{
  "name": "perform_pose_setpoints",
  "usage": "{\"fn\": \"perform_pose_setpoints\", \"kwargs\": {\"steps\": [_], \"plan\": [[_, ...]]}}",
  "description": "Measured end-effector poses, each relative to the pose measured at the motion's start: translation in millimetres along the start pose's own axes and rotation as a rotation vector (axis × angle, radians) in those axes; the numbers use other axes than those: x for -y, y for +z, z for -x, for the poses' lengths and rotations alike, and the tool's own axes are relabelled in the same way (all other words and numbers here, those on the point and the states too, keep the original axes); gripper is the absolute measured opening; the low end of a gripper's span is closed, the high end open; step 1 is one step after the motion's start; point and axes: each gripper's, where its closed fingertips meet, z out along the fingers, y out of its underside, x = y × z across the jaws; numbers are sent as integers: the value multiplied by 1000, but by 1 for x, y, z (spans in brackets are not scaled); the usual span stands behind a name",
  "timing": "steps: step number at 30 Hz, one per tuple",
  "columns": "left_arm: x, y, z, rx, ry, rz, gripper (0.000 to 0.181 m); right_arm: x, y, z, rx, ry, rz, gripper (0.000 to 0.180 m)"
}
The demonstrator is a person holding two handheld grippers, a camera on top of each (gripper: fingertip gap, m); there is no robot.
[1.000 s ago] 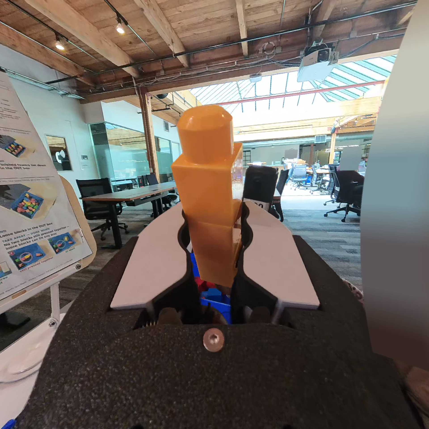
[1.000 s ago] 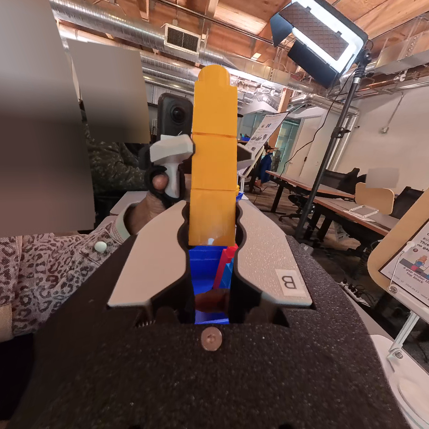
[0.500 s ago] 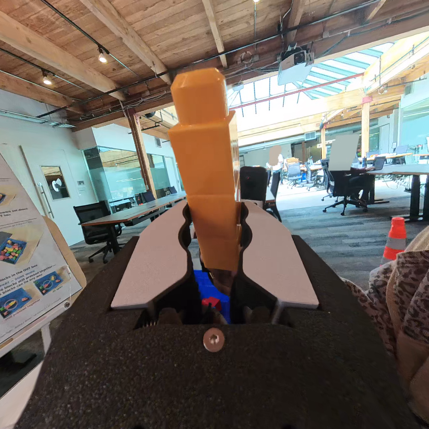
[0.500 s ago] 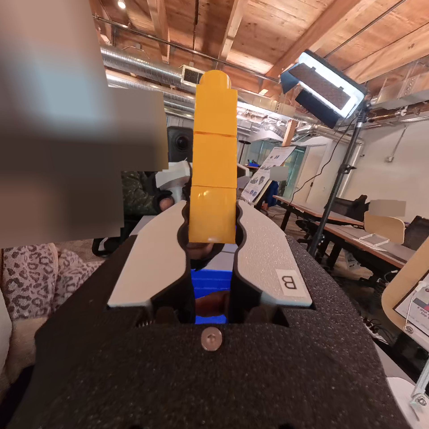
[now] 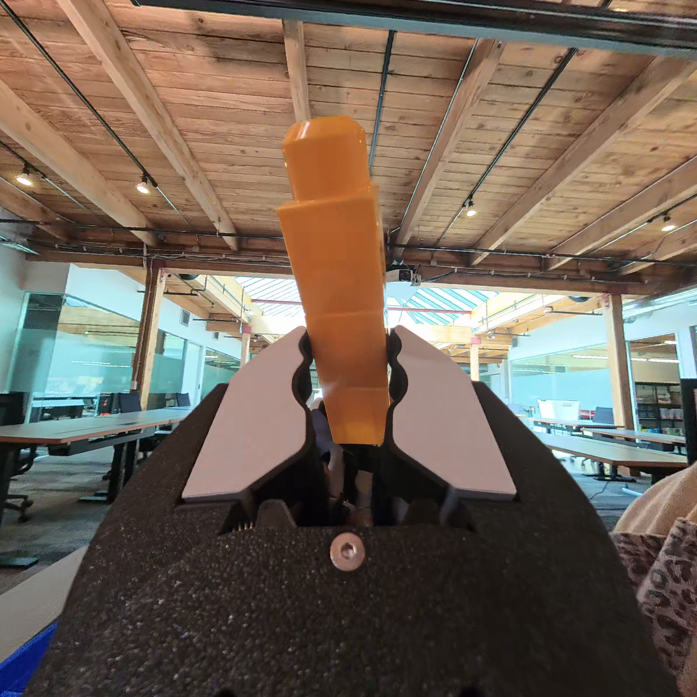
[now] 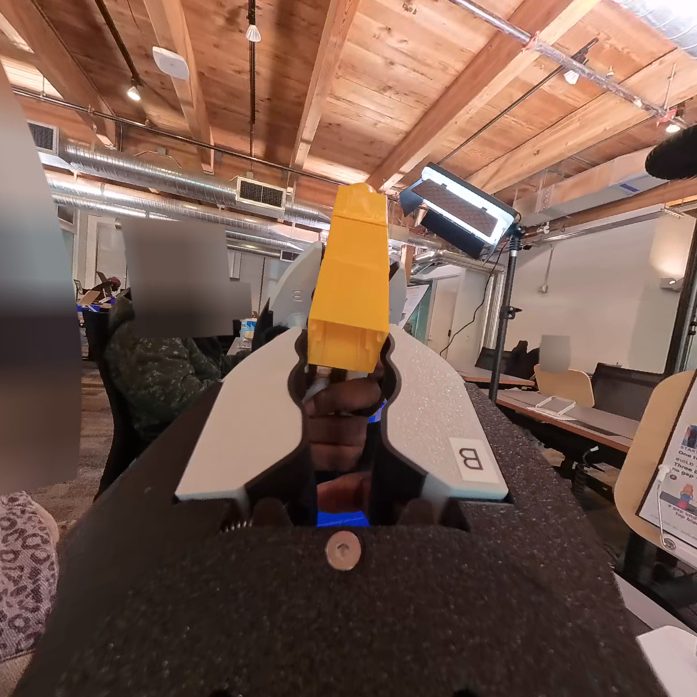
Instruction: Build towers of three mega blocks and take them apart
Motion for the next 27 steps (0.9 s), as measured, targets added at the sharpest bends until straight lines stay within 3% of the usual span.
{"fn": "perform_pose_setpoints", "kwargs": {"steps": [12,13,15,16,20,27], "plan": [[-19,-6,26,19,-70,90,36,-24,-11,-21,-50,131,25,35],[-19,-6,30,27,-89,75,36,-27,-14,-23,-59,140,26,35],[14,-21,40,31,-203,-146,36,-44,-27,-30,-90,130,77,34],[26,-33,47,35,-251,-174,36,-55,-38,-36,-130,140,103,35],[45,-85,90,313,-13,-98,36,-91,-98,-62,-314,198,195,35],[26,-97,106,371,-25,55,37,-136,-245,-135,-905,166,876,37]]}}
